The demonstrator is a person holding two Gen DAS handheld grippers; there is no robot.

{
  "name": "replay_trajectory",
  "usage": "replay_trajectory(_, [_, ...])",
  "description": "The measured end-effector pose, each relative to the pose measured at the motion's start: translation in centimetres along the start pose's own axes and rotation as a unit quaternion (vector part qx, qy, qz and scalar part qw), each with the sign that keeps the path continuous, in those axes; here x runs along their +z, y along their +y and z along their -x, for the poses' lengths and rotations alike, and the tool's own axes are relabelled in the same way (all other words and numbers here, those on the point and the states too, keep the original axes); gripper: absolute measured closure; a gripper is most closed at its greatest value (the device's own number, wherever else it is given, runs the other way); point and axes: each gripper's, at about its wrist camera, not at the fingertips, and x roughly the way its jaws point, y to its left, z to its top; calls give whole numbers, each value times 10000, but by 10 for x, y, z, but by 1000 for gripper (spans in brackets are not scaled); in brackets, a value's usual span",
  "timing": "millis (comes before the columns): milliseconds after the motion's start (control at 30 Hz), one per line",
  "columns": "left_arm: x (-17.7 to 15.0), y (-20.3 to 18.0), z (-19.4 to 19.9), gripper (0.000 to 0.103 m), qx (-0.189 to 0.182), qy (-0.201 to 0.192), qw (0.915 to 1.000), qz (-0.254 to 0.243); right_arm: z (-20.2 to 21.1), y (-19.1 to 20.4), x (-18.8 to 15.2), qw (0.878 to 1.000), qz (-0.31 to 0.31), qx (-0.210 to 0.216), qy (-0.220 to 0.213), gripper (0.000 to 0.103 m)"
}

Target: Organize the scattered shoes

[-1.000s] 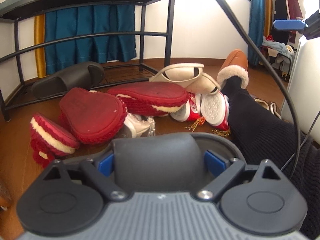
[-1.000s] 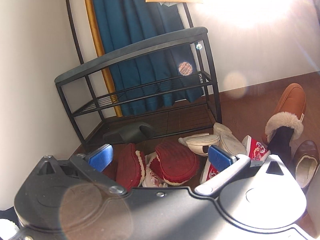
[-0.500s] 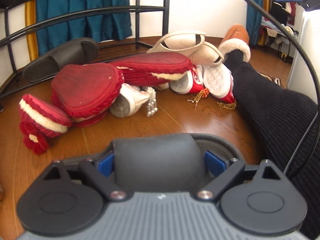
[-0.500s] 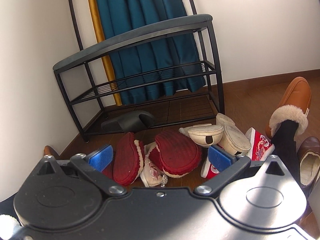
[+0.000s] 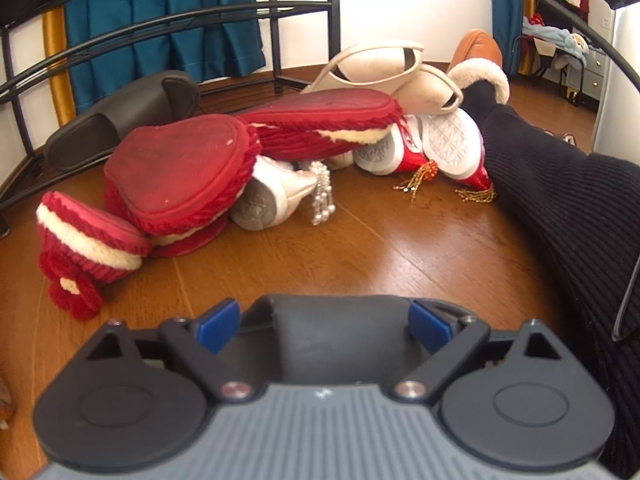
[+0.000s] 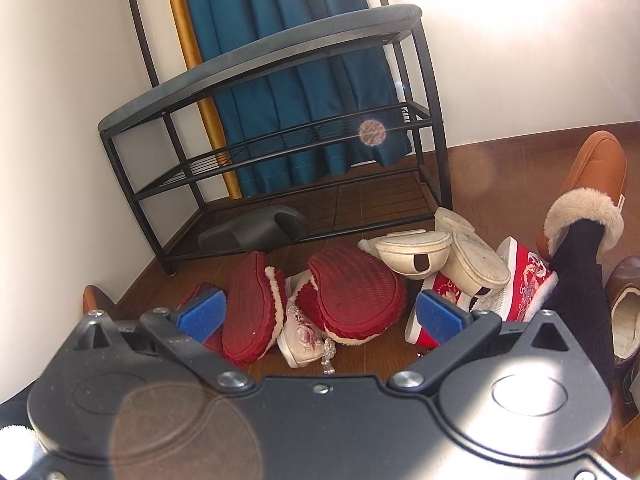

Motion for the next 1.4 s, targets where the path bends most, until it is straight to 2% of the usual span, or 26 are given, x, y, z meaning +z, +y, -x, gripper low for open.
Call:
replay_trajectory(67, [1, 2, 7, 9, 134, -60, 9999, 56, -7, 0, -1, 9997, 213, 81, 95, 0])
replay_trajectory(167, [8, 7, 24, 1, 385, -307, 9987, 160, -19, 1, -2, 9981, 532, 201, 237, 0])
replay_trajectory(267, [19, 11, 43, 1, 629, -426, 9967, 283, -35, 3, -7, 9945, 828, 397, 508, 0])
replay_trajectory(500, [28, 20, 87, 1, 1212, -540, 9896, 551, -82, 9, -30, 9741, 1463, 1005, 1405, 0])
replay_trajectory(633, [24, 30, 105, 1, 1729, -516, 9806, 764, -105, 23, -45, 9534, 1881, 1375, 1915, 0])
replay_trajectory(767, [19, 45, 122, 1, 2101, -559, 9679, 1264, -114, 54, -67, 9196, 2474, 2003, 2304, 0])
replay_trajectory(900, [15, 54, 135, 1, 2334, -698, 9560, 1634, -119, 86, -87, 8839, 3136, 2493, 2413, 0])
replay_trajectory(1067, [13, 62, 143, 1, 2374, -737, 9495, 1916, -134, 110, -102, 8631, 3536, 2470, 2628, 0])
replay_trajectory(1400, [7, 64, 141, 1, 2415, -714, 9454, 2071, -162, 133, -118, 8259, 4059, 2350, 3129, 0])
